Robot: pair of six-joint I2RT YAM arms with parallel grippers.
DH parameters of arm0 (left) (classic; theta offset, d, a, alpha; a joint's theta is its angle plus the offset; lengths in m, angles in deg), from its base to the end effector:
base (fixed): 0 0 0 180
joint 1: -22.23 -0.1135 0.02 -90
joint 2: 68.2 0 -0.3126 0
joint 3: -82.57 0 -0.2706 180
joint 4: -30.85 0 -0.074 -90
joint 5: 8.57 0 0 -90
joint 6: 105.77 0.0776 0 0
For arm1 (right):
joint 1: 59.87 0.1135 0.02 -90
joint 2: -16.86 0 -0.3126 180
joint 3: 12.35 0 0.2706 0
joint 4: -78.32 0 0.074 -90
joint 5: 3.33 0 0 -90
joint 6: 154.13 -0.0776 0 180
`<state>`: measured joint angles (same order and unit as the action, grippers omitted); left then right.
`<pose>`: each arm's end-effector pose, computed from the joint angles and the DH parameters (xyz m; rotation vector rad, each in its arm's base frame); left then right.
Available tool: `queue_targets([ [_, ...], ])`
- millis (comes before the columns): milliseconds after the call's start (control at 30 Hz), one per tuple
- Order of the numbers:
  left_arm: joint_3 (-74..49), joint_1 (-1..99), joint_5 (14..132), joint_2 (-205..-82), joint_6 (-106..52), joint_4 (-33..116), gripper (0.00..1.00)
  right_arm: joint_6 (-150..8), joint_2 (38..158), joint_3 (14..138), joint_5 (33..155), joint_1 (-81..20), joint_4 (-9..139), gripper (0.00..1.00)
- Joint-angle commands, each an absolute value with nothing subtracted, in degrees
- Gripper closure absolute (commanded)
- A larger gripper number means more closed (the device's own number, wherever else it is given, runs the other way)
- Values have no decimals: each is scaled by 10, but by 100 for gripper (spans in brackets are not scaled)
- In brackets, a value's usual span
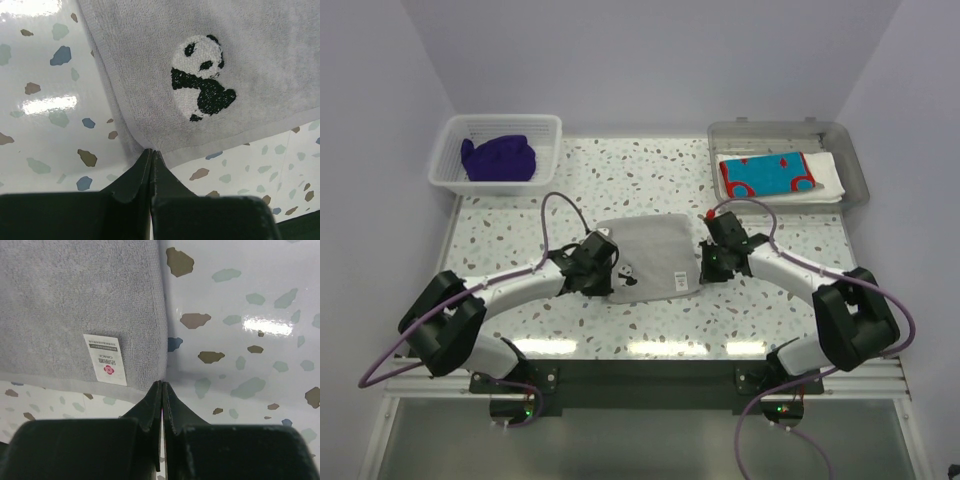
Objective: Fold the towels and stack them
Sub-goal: Fold the towel
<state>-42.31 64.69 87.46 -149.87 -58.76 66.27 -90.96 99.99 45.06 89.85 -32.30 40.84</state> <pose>0.2178 -0.1883 0.1684 -0.0478 2.6905 -0.3516 0.2592 0.1402 0.1712 -0.0356 2.7273 0.3643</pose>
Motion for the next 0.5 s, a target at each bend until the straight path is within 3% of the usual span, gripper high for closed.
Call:
queue_targets([
  [0,-387,649,887,-1475,-595,676,100,-906,973,484,912,-325,389,100],
  [433,-378,649,901,-1460,-591,726,100,-908,943,492,933,-324,356,100],
  [467,-379,649,887,-1463,-592,713,87,-908,946,491,932,-323,357,100],
])
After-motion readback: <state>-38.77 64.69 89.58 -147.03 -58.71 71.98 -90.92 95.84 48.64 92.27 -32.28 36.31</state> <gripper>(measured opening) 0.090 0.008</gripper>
